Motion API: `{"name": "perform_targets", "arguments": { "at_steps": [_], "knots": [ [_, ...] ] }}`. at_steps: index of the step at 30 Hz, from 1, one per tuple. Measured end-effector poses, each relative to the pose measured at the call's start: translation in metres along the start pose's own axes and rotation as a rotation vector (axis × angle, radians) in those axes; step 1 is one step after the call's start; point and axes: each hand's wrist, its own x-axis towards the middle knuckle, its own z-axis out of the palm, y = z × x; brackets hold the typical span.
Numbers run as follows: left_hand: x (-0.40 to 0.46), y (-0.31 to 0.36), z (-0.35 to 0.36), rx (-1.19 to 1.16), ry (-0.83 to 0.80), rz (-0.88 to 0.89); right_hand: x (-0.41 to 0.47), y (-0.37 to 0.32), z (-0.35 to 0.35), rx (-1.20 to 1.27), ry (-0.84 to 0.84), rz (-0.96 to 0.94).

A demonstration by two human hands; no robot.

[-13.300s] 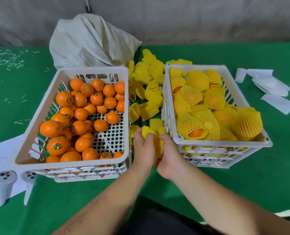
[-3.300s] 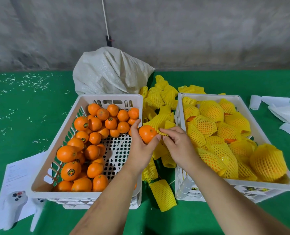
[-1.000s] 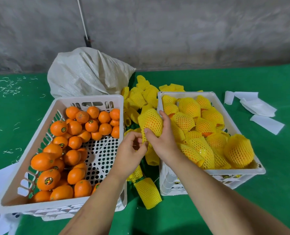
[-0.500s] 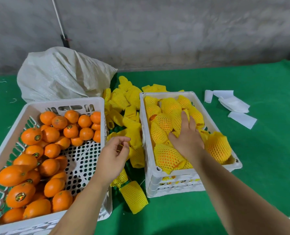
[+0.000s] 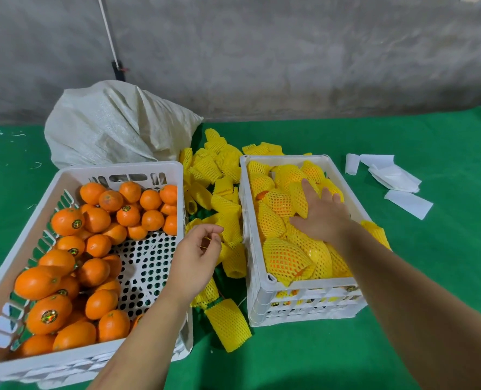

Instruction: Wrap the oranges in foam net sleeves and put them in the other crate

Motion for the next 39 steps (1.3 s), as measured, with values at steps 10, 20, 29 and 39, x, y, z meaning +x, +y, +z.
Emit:
{"name": "perform_targets", "arguments": {
  "at_steps": [10,20,29,39],
  "knots": [
    [0.005,-0.002,-0.008,-0.169,0.367,-0.043,-0.059,-0.139,0.049,-0.166,-0.060,-0.672],
    [0.023,-0.074,-0.091,0.919,-0.695,-0.555,-0.065,-0.175,0.150,-0.560,-0.831,-0.467],
    [0.002,-0.086,-0.083,1.001,-1.215,-0.617,-0.051,-0.196,0.142,-0.354,-0.620,-0.433],
    [0.013,-0.092,-0.089,0.933,-1.129,-0.503,-0.076,-0.188,0.126,0.727,-0.179,-0.174]
  ]
}}
